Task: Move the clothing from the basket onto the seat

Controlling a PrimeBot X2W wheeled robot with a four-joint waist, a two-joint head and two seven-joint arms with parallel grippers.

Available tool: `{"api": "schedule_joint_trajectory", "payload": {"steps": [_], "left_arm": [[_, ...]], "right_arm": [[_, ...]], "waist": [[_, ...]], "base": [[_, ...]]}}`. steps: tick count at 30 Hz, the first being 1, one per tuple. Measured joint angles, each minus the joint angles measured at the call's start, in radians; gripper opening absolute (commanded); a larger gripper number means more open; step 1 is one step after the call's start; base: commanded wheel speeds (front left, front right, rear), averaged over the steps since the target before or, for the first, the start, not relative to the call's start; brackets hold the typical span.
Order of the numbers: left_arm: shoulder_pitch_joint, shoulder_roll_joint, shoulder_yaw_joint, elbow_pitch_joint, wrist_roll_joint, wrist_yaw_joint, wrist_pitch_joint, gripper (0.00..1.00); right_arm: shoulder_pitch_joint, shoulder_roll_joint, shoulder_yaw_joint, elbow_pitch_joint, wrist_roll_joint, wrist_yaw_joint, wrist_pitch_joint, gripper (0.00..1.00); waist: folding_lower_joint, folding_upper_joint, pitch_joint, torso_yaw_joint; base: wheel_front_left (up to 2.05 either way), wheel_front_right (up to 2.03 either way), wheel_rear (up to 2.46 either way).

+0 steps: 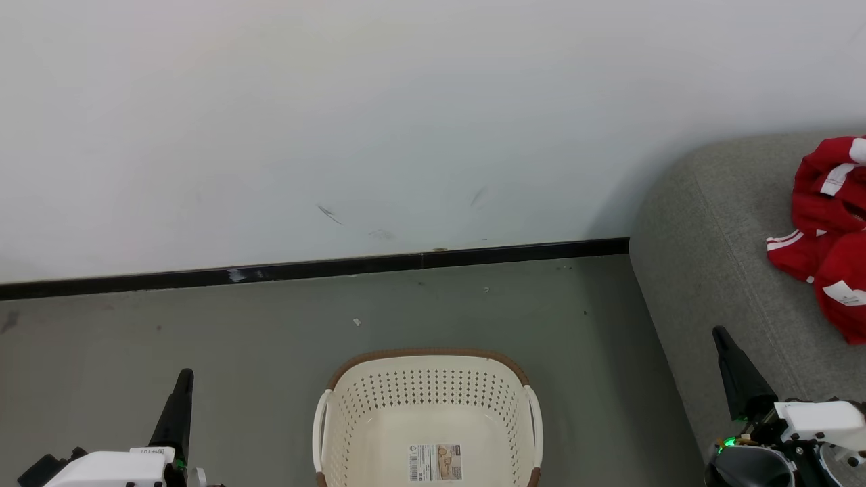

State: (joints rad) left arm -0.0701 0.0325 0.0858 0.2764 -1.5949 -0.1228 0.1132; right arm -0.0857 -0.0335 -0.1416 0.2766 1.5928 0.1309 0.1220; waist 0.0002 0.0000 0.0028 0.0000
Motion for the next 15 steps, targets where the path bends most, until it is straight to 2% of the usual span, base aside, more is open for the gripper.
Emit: {"api": "schedule_joint_trajectory", "payload": {"steps": [15], "left_arm": [[0.000,0.000,0.000,0.000,0.000,0.000,0.000,0.00]], "right_arm": [[0.000,0.000,0.001,-0.001,0.000,0.000,0.000,0.00]], "waist": [[0.0000,0.0000,0.000,0.000]], "base": [[0.00,0.00,0.00]]}}
